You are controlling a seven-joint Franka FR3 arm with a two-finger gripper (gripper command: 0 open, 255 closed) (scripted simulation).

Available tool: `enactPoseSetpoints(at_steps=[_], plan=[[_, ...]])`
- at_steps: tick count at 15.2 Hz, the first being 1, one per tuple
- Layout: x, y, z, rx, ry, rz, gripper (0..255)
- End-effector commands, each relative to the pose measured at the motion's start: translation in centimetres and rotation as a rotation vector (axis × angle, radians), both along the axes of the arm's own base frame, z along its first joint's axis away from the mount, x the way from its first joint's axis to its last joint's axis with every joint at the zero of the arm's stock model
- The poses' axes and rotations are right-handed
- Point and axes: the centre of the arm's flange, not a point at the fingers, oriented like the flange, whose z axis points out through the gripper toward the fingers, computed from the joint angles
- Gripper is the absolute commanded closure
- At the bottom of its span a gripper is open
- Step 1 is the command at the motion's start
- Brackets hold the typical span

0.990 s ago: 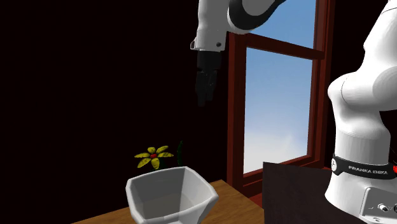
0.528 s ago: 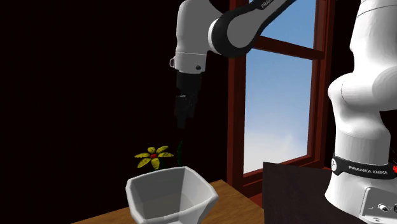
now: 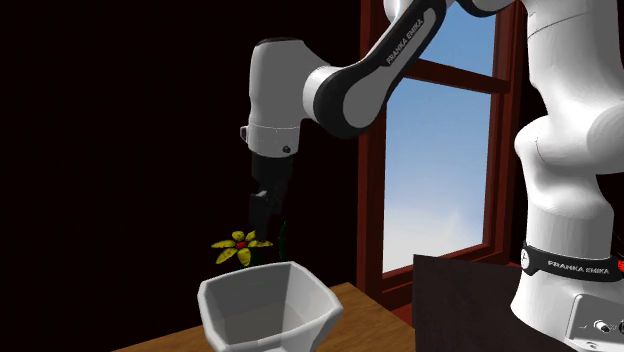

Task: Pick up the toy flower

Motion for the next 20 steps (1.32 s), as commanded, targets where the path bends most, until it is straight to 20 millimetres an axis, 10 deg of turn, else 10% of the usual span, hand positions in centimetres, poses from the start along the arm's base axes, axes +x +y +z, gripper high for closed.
enactPoseSetpoints(at_steps=[1,6,7,20], plan=[[0.0,0.0,-1.1,-0.001,-0.001,0.002,0],[0.0,0.0,-3.0,-0.001,-0.001,0.002,0],[0.0,0.0,-3.0,-0.001,-0.001,0.002,255],[0.0,0.0,-0.9,-0.001,-0.001,0.002,255]])
